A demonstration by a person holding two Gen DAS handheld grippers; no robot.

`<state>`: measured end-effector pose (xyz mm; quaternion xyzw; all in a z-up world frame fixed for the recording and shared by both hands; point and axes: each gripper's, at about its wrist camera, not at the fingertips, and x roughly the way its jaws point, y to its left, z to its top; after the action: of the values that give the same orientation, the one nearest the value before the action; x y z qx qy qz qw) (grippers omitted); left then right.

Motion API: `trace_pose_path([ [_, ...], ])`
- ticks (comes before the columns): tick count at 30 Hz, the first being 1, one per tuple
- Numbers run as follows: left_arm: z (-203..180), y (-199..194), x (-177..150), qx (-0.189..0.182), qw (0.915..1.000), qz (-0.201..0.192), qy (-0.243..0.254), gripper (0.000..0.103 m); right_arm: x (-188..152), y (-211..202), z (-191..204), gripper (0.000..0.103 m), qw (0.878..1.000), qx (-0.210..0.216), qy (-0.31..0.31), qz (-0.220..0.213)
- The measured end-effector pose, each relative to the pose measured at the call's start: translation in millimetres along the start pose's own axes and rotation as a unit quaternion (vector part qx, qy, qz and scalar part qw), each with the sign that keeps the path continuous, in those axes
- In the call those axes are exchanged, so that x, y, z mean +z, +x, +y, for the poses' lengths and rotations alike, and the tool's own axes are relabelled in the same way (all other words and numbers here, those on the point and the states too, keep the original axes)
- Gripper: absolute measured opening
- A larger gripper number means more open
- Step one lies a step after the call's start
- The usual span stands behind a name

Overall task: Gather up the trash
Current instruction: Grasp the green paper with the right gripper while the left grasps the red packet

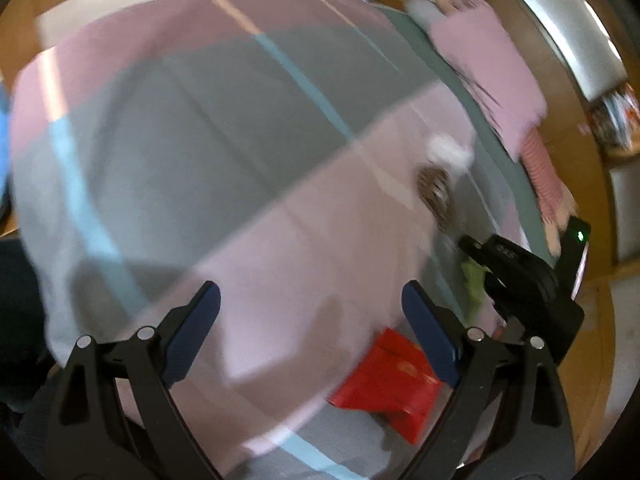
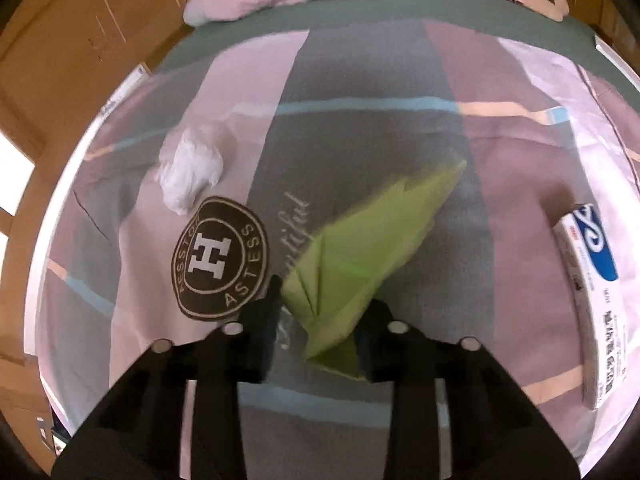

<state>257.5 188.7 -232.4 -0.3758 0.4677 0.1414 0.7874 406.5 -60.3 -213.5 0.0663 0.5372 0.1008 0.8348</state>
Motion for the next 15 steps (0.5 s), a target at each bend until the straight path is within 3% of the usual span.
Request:
trace_pose_path([
  [2,-23.4,10.2,-9.4,-0.023,0.9969,0.038,0.065,0.092,-5.4,-20.3,-14.1,0.032,1.000,-0.001,0.002,-0.018],
  [5,-57.9,18.4,-30.6,-0.041,0.9813,0.074,0.173,0.092,-18.3,-60.9,-34.5,0.032,0.999,0.008,0.008,-0.046],
  [8,-81.6,24.8,-54.1,-0.007,0.9607,0.078,0.266,0.092,-39.8,-104.7,-50.7,0.032,0.997,0.024,0.008,-0.070],
  [11,-87.3,39.0,-64.5,0.030,0.9495,0.093,0.298,0.090,-65.5,-139.4,-52.9,0.032,0.996,0.035,-0.009,-0.085],
  [15,-86.0,49.0,-67.9,0.055,0.9412,0.094,0.320,0.074,-105.6,-171.5,-50.1,0.032,0.994,0.045,-0.027,-0.096],
])
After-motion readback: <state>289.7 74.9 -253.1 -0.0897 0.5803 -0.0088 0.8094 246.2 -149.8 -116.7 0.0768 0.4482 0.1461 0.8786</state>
